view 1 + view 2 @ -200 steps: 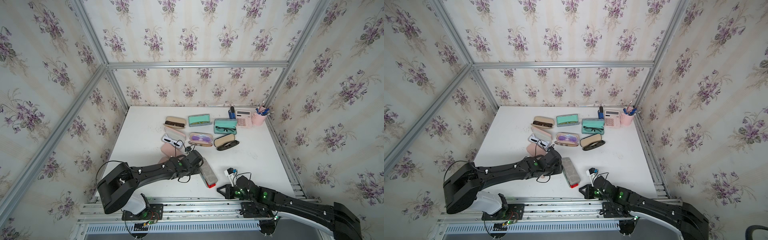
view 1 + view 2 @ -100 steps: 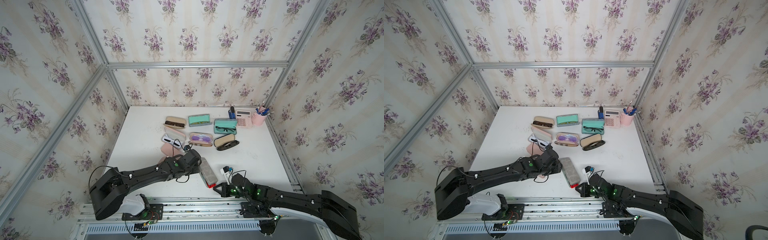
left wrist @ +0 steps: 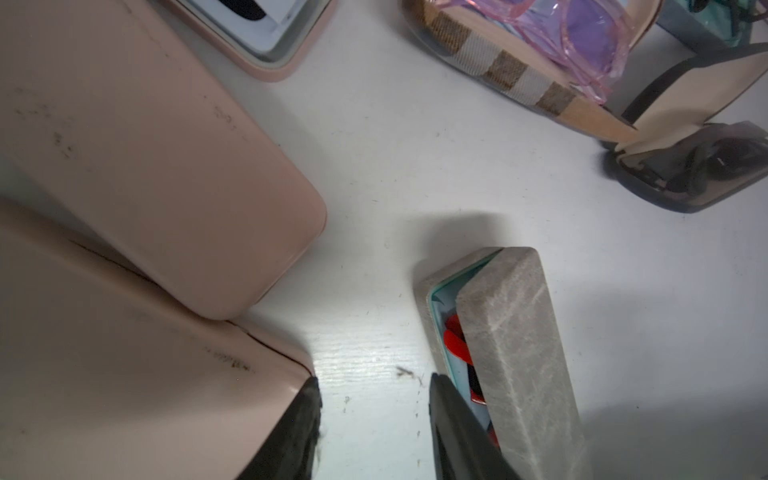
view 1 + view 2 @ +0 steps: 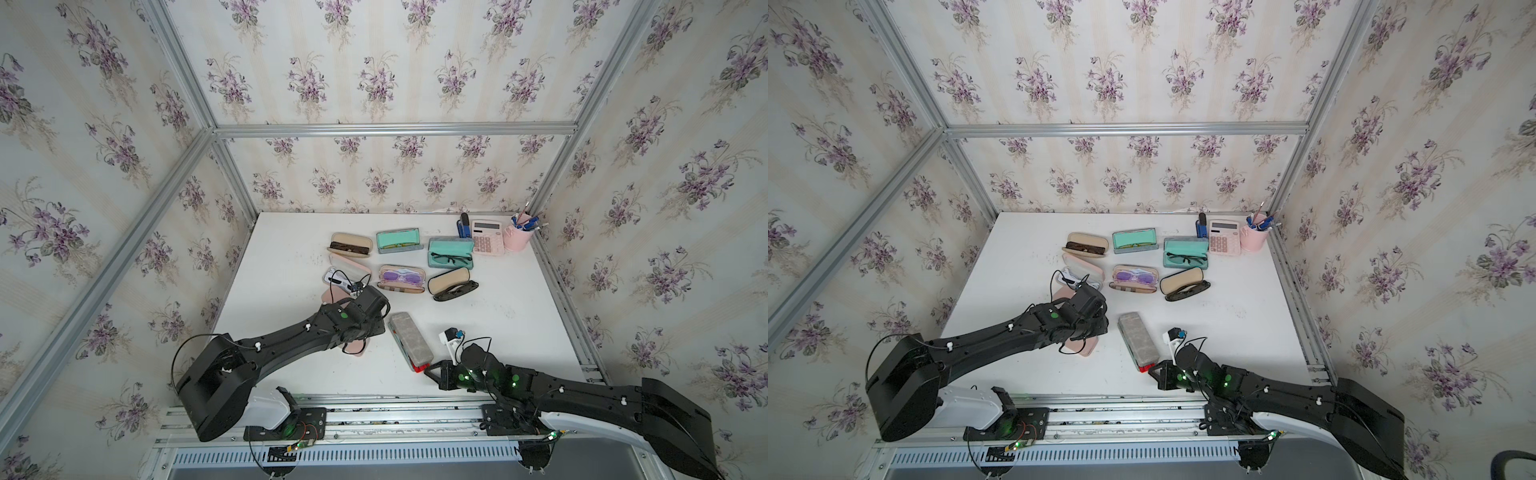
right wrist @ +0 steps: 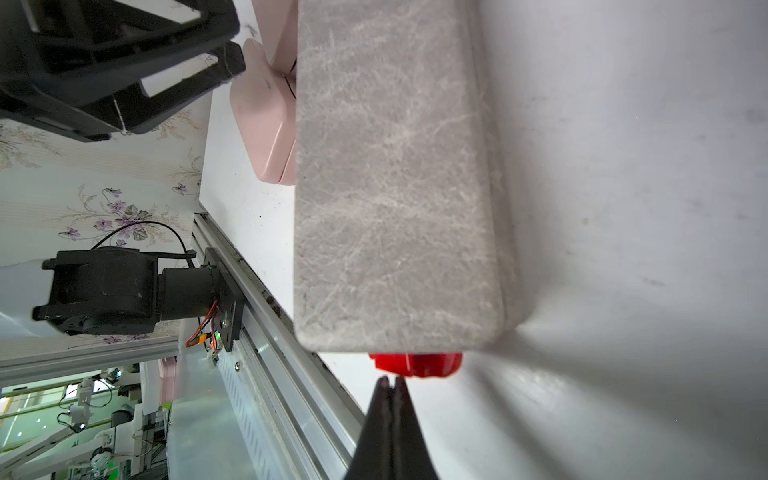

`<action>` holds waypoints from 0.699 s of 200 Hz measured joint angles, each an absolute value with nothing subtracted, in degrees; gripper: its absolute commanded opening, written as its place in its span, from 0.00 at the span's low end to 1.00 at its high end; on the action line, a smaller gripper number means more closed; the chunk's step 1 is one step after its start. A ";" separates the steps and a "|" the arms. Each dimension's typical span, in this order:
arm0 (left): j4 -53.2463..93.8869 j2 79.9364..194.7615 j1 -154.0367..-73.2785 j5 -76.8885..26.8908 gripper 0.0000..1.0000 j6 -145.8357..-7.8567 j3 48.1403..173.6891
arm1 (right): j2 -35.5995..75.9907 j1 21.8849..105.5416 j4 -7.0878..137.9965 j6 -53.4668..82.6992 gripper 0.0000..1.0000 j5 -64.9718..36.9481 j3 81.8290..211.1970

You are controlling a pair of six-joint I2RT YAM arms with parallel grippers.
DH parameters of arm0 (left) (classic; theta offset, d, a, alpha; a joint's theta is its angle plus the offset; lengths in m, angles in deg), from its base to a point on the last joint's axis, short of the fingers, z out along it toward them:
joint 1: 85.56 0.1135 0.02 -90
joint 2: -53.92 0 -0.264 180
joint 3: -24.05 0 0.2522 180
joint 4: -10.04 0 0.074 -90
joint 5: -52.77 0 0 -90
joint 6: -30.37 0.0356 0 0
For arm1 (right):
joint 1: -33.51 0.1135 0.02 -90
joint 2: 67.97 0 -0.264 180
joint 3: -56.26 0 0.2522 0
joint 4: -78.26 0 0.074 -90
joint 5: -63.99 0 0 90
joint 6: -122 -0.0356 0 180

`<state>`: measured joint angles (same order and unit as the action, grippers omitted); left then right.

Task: Close the glasses case
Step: Close the glasses case at the center of the board.

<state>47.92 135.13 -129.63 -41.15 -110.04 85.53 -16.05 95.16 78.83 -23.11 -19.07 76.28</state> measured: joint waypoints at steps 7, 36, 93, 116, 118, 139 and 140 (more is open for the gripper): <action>47.75 136.53 -129.37 -41.13 0.46 -109.65 86.13 | -15.48 95.01 78.87 -23.05 0.00 -19.09 76.57; 47.83 141.93 -128.52 -41.06 0.45 -108.57 88.07 | -13.21 93.78 79.25 -22.22 0.00 -19.01 76.94; 47.62 148.72 -128.02 -40.74 0.44 -108.16 91.70 | -15.33 91.31 78.26 -20.86 0.00 -19.05 77.40; 48.23 151.04 -127.95 -41.57 0.44 -108.16 94.56 | -16.14 90.31 77.56 -20.34 0.00 -18.66 77.49; 48.34 151.24 -127.95 -41.79 0.44 -108.16 94.87 | -16.18 90.26 77.48 -20.25 0.00 -18.55 77.51; 49.32 152.42 -127.95 -43.60 0.44 -108.18 96.66 | -16.57 89.96 76.64 -19.96 0.00 -17.85 77.71; 49.39 152.51 -127.95 -43.64 0.44 -108.18 96.75 | -16.59 89.96 76.62 -19.92 0.00 -17.78 77.68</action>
